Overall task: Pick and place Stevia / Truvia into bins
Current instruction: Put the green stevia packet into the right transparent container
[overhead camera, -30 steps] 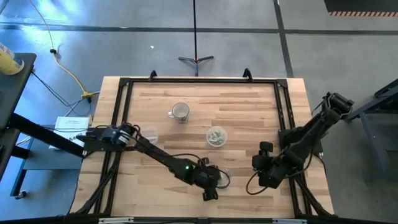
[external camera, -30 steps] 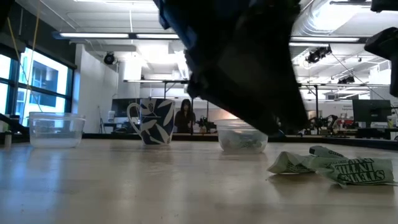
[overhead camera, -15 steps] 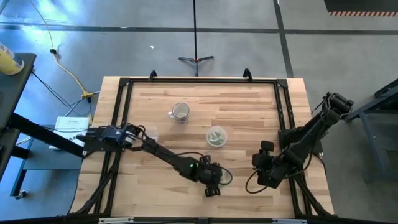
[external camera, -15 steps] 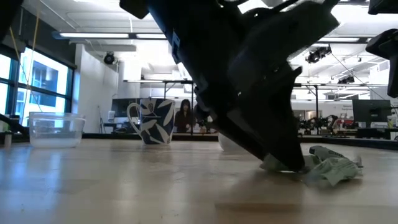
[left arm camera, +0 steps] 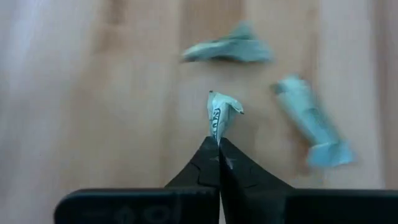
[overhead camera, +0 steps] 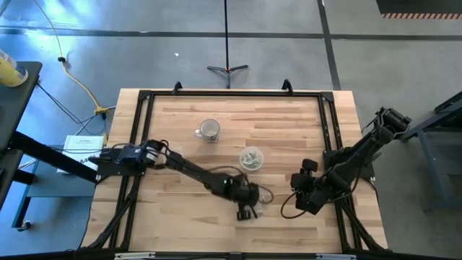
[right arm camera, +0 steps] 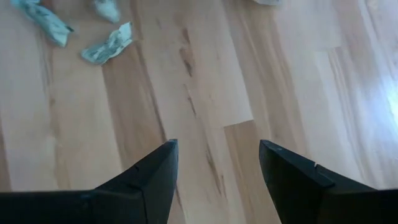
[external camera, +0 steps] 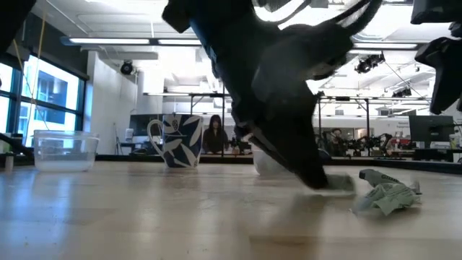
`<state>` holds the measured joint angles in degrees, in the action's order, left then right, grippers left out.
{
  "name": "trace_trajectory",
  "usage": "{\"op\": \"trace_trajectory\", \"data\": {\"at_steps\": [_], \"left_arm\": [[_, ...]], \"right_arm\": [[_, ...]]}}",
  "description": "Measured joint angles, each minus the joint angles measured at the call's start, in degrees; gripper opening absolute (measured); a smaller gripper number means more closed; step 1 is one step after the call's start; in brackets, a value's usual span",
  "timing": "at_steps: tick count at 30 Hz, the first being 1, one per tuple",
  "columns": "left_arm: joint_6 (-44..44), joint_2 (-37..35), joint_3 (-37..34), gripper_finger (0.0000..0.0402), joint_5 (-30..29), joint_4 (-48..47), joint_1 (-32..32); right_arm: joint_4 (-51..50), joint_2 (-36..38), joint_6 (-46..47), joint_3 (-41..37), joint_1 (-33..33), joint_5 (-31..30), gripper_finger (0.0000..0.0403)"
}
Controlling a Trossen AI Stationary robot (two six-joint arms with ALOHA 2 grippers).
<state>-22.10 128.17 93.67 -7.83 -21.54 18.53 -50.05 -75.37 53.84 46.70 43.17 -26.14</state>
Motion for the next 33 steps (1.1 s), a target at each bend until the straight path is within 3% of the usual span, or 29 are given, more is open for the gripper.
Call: {"op": "trace_trajectory", "data": {"at_steps": [4,9,14,23,29,33], "left_arm": [[0.57,-8.44,-0.2,0.0024,-1.9,-6.0,-2.03],[7.69,-17.82,0.31,0.0024,-5.91,-11.13,-5.56],[15.23,-15.46,0.14,0.0024,1.43,-11.37,-13.49],[19.9,-12.03,0.2,0.0029,7.73,-14.2,-21.7],[18.74,-10.79,0.04,0.0108,8.24,-14.53,-20.82],[16.06,-10.9,0.11,0.0181,4.03,-15.14,-19.39]], "right_arm": [[-0.51,0.07,-0.12,0.0,-0.92,-0.33,0.0216],[-0.67,0.58,-1.31,0.0,-2.48,-2.44,0.0216],[-0.24,0.83,-2.82,0.02,-6.9,-2.88,0.0215],[0.35,0.87,-2.25,0.02,-10.96,-1.13,0.0215],[0.37,0.89,-1.4,0.04,-10.96,-1.27,0.0215],[0.88,0.88,-1.79,0.04,-10.96,-1.22,0.0215]]}}
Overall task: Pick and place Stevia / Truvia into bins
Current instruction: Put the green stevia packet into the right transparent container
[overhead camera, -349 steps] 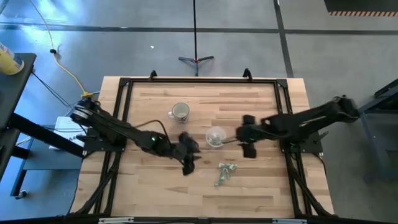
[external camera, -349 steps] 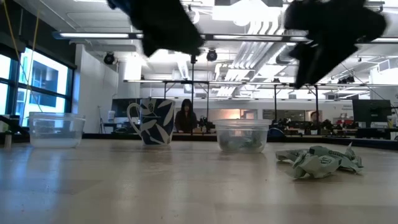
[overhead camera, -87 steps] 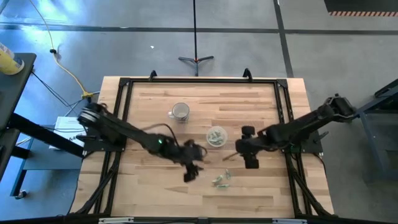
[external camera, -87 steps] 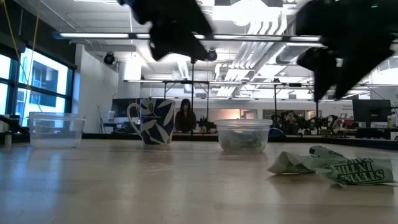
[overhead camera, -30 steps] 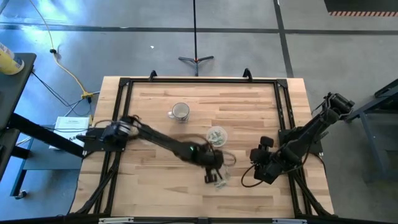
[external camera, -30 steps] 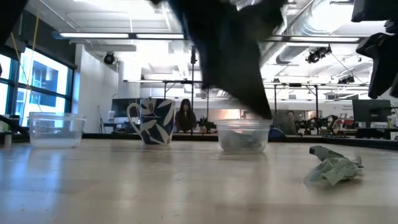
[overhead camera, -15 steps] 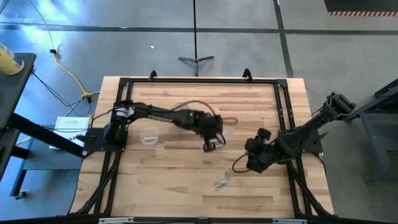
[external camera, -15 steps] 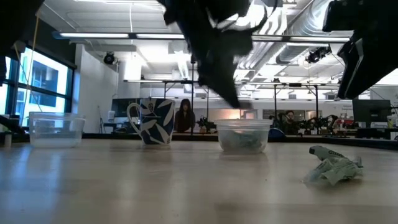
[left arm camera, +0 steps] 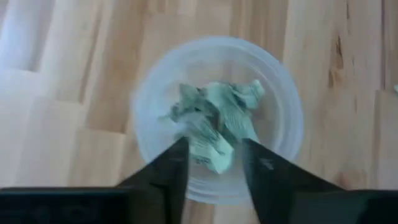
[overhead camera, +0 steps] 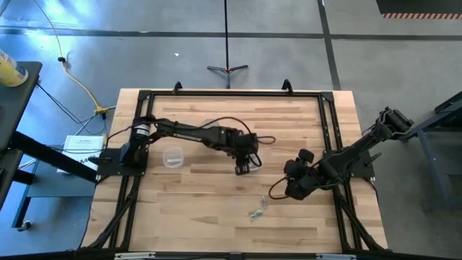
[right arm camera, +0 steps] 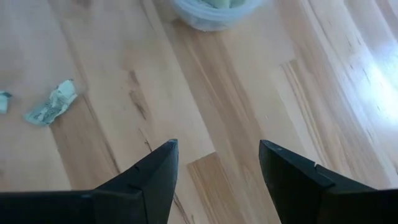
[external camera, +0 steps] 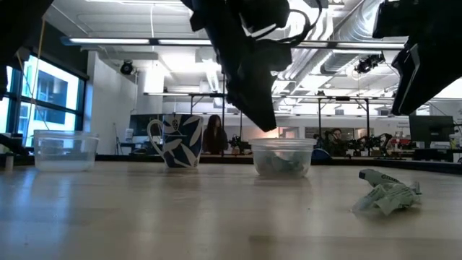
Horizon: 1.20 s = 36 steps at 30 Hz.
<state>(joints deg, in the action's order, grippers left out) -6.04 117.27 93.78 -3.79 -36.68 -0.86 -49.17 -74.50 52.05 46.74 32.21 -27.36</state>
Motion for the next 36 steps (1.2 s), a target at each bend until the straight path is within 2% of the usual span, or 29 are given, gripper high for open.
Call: {"op": "trace_trajectory", "data": {"at_steps": [2,4,8,11,13,17,22,24,26,31,33,36], "left_arm": [[-2.3,-0.4,0.0,0.0212,-0.03,-1.03,0.77],[-3.48,-1.6,-0.05,0.0235,1.98,-2.41,1.7],[-6.83,-5.5,-0.03,0.0253,2.78,-2.96,6.9],[-11.41,-7.47,-0.03,0.0246,-1.13,-3.59,12.82],[-15.24,-7.69,0.03,0.0236,-6.44,-3.62,16.75],[-23.82,-7.73,-0.03,0.0218,-14.75,-5.77,24.0],[-38.98,-7.54,0.0,0.0203,-18.9,-9.41,30.09],[-44.88,-7.54,0.0,0.0199,-20.88,-9.87,31.78],[-49.32,-7.54,0.0,0.0196,-22.7,-10.0,33.35],[-58.9,-7.53,0.0,0.0193,-25.75,-10.3,35.63],[-61.05,-7.52,0.0,0.0193,-26.05,-10.66,35.53],[-61.74,-7.52,0.0,0.0193,-26.53,-12.68,35.34]], "right_arm": [[1.41,0.0,-2.73,0.0,0.15,0.94,0.0215],[4.14,-0.01,-9.38,0.0,0.42,3.48,0.0215],[9.67,-1.0,-23.16,0.0,-0.04,9.75,0.0215],[14.58,-3.44,-28.83,0.02,-2.13,14.85,0.0215],[17.9,-5.94,-32.1,0.02,-2.95,16.89,0.0215],[23.21,-10.81,-42.27,0.02,-2.0,17.29,0.0215],[25.19,-14.58,-63.41,0.0,0.72,17.33,0.0215],[27.0,-15.64,-67.84,0.0,1.17,17.37,0.0215],[28.13,-16.64,-64.87,0.93,0.67,18.35,0.0215],[27.62,-18.09,-37.6,4.32,-3.5,25.7,0.0215],[27.94,-18.43,-28.23,4.7,-4.2,25.88,0.0215],[28.02,-19.51,-21.05,4.72,-3.62,23.08,0.0215]]}}
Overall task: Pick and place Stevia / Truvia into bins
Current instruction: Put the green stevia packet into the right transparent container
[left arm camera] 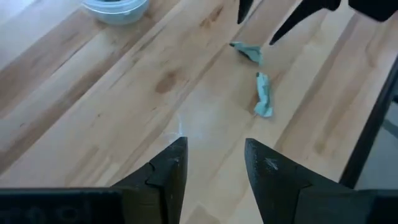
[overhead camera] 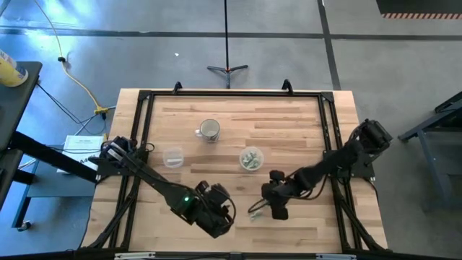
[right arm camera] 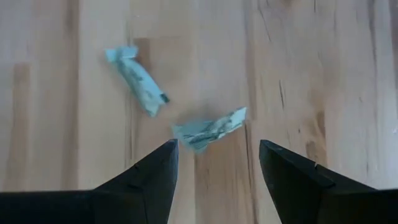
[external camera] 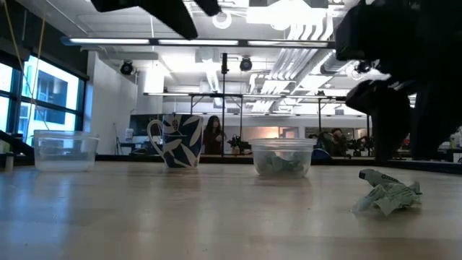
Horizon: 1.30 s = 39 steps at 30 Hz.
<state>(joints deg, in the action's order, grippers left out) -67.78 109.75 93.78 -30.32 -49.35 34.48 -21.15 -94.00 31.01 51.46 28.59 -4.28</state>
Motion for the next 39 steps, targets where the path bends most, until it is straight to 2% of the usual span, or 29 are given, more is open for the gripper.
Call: {"op": "trace_trajectory", "data": {"at_steps": [5,8,18,22,30,34,37,39], "left_arm": [[0.87,0.0,0.0,0.0193,0.08,-4.43,0.02],[1.57,0.0,0.0,0.0193,0.16,-7.14,0.04],[7.53,0.02,0.0,0.0193,0.2,-14.04,0.02],[9.33,0.02,0.0,0.0193,0.24,-16.14,0.02],[13.56,0.02,0.0,0.0193,0.39,-17.17,-0.48],[14.04,0.02,0.0,0.0193,0.55,-18.22,-2.01],[14.17,0.02,0.0,0.0193,1.79,-18.54,-3.07],[14.16,-0.1,0.0,0.0193,2.18,-18.55,-3.09]], "right_arm": [[6.6,-2.13,2.61,0.04,2.16,-4.37,0.0215],[6.73,-4.24,5.62,0.0,2.76,-8.35,0.0215],[6.36,-8.94,16.37,0.16,2.68,-10.66,0.0211],[4.6,-9.0,17.87,0.15,2.63,-12.81,0.0171],[-1.23,-9.02,17.92,0.17,2.96,-12.38,0.002],[-0.56,-7.73,17.71,0.04,2.81,-8.61,0.001],[-1.52,-4.04,18.29,-0.31,2.07,-6.16,0.0004],[-3.74,-0.02,18.66,0.65,0.84,-8.05,0.0004]]}}
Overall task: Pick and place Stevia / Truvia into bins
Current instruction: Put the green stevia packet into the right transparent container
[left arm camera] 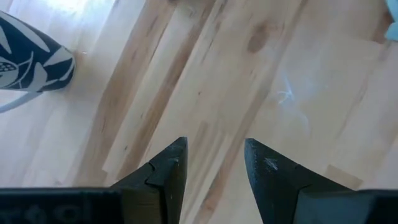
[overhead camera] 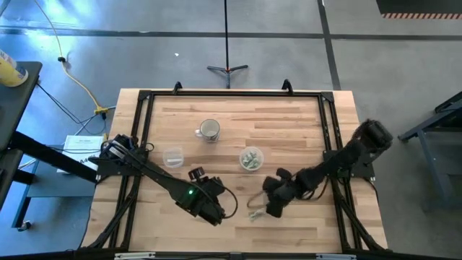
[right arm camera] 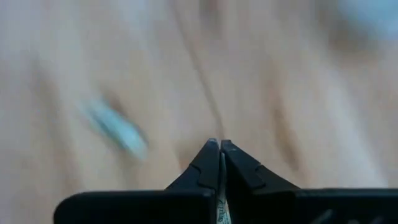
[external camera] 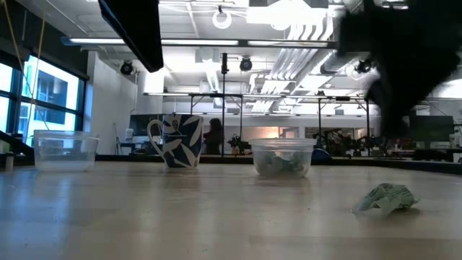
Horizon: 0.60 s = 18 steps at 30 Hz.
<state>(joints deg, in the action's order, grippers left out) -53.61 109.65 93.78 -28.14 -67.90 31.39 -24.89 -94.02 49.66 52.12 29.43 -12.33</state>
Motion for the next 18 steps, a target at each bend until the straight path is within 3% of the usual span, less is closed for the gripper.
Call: {"op": "trace_trajectory", "data": {"at_steps": [5,8,13,18], "left_arm": [[-0.78,-0.11,0.0,0.0193,0.48,0.08,0.21],[-1.88,-0.14,0.0,0.0193,0.56,0.24,0.21],[-3.79,-0.16,0.0,0.0193,0.65,0.39,0.81],[-7.61,-0.18,0.0,0.0193,0.87,0.57,2.91]], "right_arm": [[-3.79,9.86,-5.83,3.82,-7.48,-8.4,0.0003],[-2.78,12.81,-12.66,5.0,-14.96,-8.49,0.0002],[0.36,11.12,-21.05,3.45,-25.12,1.9,0.0001],[6.82,4.83,-25.35,3.59,-28.0,10.33,0.0003]]}}
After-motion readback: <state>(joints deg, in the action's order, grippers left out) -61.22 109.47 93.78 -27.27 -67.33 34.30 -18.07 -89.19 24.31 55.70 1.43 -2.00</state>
